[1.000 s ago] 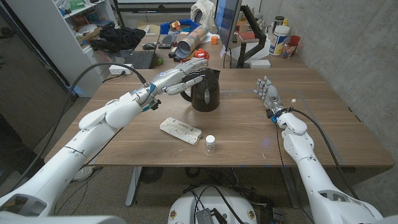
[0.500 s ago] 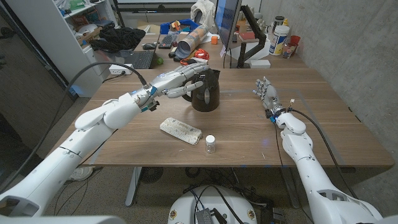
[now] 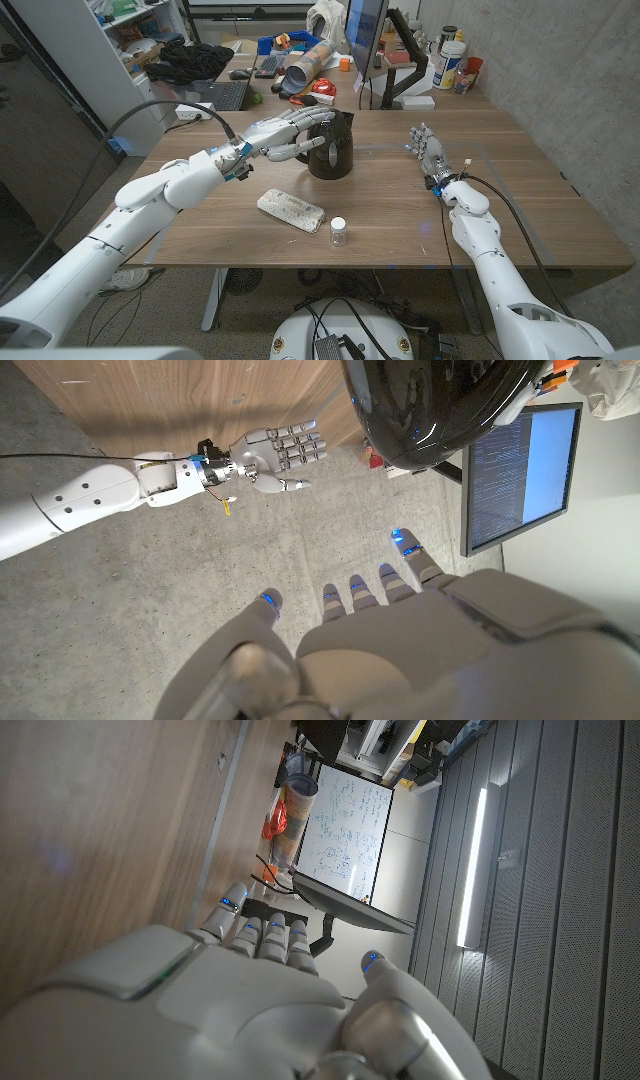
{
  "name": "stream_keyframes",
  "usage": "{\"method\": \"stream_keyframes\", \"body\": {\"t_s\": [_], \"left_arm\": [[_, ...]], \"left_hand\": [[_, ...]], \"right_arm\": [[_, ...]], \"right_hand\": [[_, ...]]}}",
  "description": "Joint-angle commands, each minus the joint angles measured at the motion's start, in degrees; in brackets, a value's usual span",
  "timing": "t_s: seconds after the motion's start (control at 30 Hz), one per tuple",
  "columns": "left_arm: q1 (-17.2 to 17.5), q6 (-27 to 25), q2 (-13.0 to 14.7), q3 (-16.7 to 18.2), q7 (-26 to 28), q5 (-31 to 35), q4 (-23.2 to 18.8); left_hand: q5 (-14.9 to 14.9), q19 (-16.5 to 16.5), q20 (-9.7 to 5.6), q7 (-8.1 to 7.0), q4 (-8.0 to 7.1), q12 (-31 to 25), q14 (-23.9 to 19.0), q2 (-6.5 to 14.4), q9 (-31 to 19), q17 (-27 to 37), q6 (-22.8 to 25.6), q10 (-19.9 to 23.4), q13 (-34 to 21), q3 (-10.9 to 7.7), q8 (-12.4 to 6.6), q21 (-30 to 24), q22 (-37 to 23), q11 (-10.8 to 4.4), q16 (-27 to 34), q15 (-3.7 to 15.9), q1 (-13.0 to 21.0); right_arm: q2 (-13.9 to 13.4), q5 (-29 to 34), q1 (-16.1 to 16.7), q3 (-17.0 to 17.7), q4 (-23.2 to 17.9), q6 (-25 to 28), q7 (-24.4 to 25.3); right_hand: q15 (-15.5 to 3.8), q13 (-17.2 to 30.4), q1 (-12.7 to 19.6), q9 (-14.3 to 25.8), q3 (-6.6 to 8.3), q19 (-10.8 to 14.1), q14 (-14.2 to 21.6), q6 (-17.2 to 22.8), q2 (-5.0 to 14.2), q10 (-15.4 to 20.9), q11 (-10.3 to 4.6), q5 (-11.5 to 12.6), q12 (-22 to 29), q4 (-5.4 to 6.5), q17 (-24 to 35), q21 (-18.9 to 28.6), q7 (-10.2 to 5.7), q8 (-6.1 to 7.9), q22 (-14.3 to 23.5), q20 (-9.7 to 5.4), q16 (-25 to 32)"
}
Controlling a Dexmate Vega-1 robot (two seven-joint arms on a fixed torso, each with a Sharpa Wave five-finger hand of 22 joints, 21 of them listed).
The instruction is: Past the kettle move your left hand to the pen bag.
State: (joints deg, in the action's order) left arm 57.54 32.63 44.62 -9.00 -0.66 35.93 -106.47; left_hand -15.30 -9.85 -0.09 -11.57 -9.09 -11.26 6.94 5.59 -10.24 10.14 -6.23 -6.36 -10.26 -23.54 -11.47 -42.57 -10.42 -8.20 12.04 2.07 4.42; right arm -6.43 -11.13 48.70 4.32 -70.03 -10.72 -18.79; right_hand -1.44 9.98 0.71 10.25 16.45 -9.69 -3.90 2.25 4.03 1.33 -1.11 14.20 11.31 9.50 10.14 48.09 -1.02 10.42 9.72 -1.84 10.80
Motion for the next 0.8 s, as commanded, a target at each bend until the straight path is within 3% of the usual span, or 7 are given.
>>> {"method": "stream_keyframes", "body": {"t_s": [0.03,0.8], "left_arm": [[0.7,-0.8,1.3,0.1,0.0,0.0,0.0],[1.8,-3.0,3.6,0.0,-1.5,0.4,-0.3]], "left_hand": [[-0.4,-4.9,0.23,-0.30,0.20,-0.3,0.6,1.6,-0.3,0.2,0.3,0.1,-0.2,-0.35,-0.03,0.1,0.1,-0.07,-0.2,3.62,0.5],[-0.6,-5.3,0.54,-0.51,0.33,-0.1,1.0,1.7,-0.3,0.2,0.3,0.2,-0.2,-0.56,0.27,0.8,0.0,-0.05,-0.6,3.41,0.9]], "right_arm": [[0.1,0.3,-0.3,-0.3,-0.1,0.1,0.4],[0.5,0.8,-1.6,-1.2,1.8,-0.2,0.5]], "right_hand": [[0.11,0.3,0.4,0.2,-0.15,-0.9,-0.3,0.5,3.06,0.2,-0.22,0.3,0.2,-0.06,0.2,-0.2,0.02,0.38,0.2,-1.28,0.0],[0.10,0.3,0.4,0.2,-0.31,-0.7,-0.3,0.5,3.11,0.1,-0.22,0.4,0.2,-0.06,0.1,-0.8,0.02,0.37,0.2,-1.27,0.0]]}}
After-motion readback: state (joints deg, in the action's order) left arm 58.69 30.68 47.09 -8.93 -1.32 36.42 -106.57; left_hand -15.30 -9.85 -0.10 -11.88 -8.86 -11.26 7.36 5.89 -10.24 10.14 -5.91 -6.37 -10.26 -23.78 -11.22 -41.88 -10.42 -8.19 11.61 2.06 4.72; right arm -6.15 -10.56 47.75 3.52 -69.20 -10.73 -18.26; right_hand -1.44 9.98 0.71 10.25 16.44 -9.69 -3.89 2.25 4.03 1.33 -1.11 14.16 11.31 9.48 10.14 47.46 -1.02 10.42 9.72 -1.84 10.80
